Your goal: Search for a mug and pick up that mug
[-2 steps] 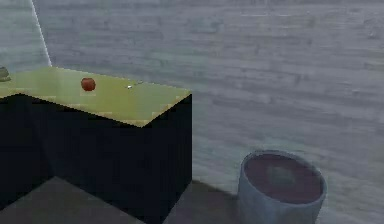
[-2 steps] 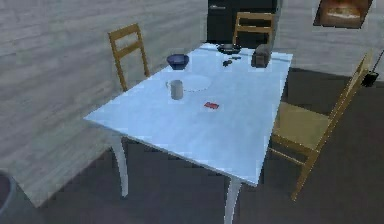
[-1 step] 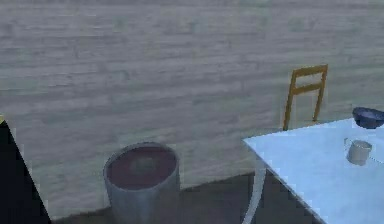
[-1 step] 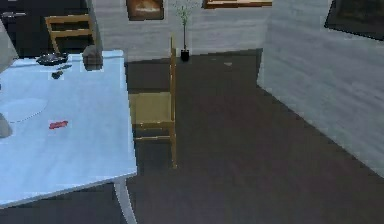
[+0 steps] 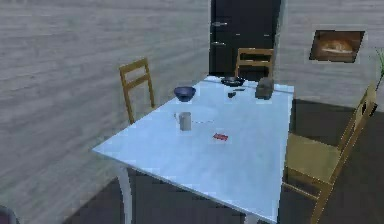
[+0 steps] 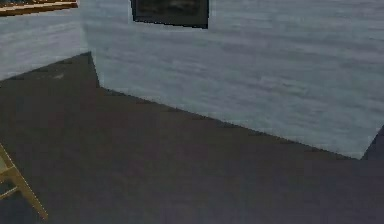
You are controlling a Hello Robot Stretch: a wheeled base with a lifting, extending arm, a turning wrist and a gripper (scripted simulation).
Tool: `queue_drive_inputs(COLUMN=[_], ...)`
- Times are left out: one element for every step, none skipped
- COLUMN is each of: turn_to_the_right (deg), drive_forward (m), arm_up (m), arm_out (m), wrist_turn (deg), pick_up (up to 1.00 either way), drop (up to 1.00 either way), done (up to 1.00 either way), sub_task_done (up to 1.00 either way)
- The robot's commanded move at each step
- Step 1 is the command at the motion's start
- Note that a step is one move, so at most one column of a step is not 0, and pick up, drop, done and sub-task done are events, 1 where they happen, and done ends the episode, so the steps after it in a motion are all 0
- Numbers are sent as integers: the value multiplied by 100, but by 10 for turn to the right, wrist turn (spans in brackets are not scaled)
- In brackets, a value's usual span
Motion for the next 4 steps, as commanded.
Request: queue_drive_inputs(turn_to_the_right=[450,60,0,-180], drive_forward=[0,0,55,0], arm_up=[0,0,0,0], arm_out=[0,0,0,0], wrist_turn=[0,0,0,0], pick_up=[0,0,0,0], drop=[0,0,0,0], done=[0,0,0,0], sub_task_done=[0,0,0,0])
